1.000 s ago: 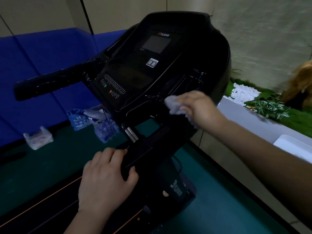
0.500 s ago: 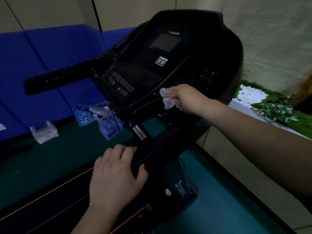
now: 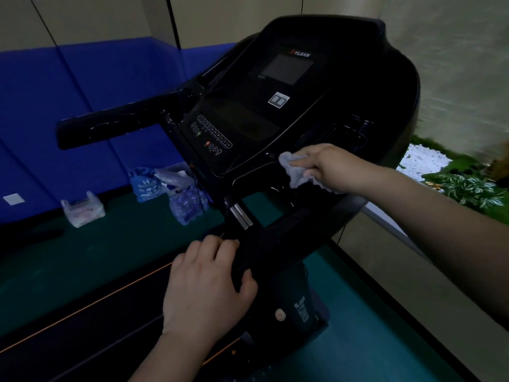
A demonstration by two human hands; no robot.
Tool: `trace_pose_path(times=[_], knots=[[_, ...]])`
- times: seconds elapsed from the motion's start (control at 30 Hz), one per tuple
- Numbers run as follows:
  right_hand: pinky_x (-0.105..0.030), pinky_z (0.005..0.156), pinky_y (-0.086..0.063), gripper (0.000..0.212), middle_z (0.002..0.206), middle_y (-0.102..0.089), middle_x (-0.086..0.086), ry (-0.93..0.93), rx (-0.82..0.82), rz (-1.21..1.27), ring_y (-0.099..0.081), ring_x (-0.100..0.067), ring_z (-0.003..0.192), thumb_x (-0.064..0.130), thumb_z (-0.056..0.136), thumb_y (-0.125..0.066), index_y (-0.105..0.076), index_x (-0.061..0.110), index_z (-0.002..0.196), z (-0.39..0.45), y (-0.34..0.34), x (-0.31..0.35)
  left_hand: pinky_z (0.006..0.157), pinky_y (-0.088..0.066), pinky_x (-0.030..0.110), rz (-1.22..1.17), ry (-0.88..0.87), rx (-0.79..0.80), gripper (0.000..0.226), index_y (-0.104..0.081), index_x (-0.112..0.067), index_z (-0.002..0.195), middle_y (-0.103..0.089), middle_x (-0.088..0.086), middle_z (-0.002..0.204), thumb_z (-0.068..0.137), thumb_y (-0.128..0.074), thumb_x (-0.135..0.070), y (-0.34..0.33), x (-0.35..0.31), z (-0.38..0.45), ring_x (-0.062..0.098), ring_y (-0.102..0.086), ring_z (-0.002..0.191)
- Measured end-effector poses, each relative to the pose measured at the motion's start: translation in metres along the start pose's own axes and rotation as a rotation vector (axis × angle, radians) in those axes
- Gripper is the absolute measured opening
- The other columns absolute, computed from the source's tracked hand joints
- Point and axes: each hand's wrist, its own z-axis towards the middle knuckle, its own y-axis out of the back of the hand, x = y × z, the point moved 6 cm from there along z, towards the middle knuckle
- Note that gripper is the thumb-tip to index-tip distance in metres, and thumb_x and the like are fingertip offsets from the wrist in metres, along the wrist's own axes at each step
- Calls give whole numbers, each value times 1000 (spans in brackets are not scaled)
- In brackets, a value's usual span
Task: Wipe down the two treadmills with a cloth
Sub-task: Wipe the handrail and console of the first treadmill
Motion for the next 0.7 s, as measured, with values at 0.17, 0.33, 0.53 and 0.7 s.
trace_pose_path(times=[0.17,0.33,0.53,0.7], knots=[[-28,75,-42,41,114,-38,2,-46,-137,-76,-40,-20,106,22,84,-53,-50,27,125,51,-4,14,70,-45,36,-4,3,-10,50,-66,-20,109,-58,-3,93,74,-48,-51,1,0,-2,21,-55,83],[-30,91,-38,40,125,-45,-4,-116,-27,-104,-43,-28,115,32,87,-56,-54,28,126,12,-14,-4,75,-46,36,-44,3,52,51,-63,-22,113,-57,-6,97,77,-46,-54,0,3,-2,19,-55,88],[-43,87,-49,39,112,-67,-8,86,-320,-170,-60,-35,99,37,87,-48,-71,20,114,-70,24,1,83,-44,39,-172,43,65,48,-61,-27,118,-58,-9,104,82,-48,-55,4,4,4,18,-52,98],[-44,81,-51,38,108,-65,-14,-37,-394,-281,-60,-40,96,31,84,-45,-72,9,101,-56,68,-56,85,-44,43,-206,50,-56,48,-58,-23,124,-58,-5,108,85,-56,-50,9,-34,37,21,-52,102]])
